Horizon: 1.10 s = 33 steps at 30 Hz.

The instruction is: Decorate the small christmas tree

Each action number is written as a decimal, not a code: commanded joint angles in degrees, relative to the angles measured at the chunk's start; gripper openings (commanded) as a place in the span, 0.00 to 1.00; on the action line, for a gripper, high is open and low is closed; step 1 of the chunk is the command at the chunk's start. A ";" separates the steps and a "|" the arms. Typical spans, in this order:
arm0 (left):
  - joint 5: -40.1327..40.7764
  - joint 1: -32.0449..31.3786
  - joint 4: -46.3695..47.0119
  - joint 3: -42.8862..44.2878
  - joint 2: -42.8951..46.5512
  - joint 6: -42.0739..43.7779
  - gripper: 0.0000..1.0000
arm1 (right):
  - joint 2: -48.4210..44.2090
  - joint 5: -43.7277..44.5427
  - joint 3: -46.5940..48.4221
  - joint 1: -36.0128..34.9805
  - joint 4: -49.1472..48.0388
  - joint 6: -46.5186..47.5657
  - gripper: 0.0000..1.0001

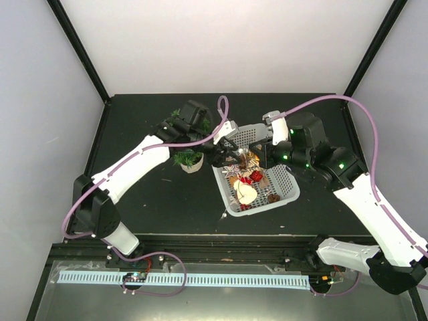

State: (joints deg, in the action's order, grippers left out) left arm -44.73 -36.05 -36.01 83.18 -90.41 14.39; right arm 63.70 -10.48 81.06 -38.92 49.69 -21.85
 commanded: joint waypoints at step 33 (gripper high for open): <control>17.55 -1.29 -23.53 30.90 6.30 9.00 0.02 | -14.02 -1.60 -19.20 -0.29 -7.56 2.10 0.88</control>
State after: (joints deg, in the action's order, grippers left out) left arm -29.32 -36.88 -54.24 107.15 -87.64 21.12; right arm 50.09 -10.39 65.98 -38.92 45.91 -18.52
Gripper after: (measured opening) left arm 0.017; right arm 0.884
